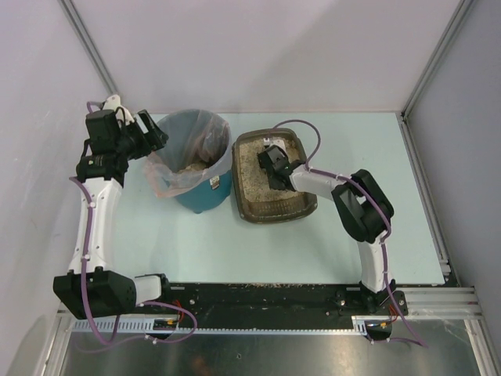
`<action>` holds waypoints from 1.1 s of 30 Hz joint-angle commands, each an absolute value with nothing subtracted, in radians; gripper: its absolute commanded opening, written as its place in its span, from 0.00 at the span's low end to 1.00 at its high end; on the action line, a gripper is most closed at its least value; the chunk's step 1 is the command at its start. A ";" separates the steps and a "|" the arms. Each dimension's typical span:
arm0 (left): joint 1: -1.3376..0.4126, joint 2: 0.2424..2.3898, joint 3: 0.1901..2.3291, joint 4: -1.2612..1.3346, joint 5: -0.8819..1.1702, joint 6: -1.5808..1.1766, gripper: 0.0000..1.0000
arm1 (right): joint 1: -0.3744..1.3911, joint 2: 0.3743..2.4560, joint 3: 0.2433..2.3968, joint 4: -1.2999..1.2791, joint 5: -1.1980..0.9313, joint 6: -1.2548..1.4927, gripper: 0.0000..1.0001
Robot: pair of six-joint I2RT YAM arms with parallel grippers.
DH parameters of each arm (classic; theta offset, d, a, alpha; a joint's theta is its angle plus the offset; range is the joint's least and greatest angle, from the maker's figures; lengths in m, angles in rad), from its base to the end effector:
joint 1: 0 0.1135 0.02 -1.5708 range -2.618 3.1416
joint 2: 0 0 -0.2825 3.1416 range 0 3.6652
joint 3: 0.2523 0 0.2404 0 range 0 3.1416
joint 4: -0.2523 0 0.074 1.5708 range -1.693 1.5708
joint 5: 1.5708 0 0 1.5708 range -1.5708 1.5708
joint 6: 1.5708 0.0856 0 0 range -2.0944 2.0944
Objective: Clean the litter box
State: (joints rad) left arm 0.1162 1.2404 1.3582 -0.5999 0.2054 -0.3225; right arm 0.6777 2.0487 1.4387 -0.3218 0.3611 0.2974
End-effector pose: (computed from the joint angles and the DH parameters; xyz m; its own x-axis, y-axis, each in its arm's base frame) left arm 0.2923 0.0165 0.3945 -0.4577 -0.3658 -0.8104 -0.0834 0.9251 -0.3705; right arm 0.3828 0.2692 0.1565 -0.7216 -0.2289 -0.6533 -0.2206 0.9706 -0.0964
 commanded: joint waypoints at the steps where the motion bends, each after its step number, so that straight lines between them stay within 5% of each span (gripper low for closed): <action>1: 0.118 1.197 1.355 -0.578 0.235 -0.318 0.82 | 0.676 1.967 1.384 -0.105 0.356 0.264 0.00; 33: 0.117 1.158 1.322 -0.566 0.270 -0.344 0.83 | 0.802 1.655 0.962 0.287 0.517 0.170 0.00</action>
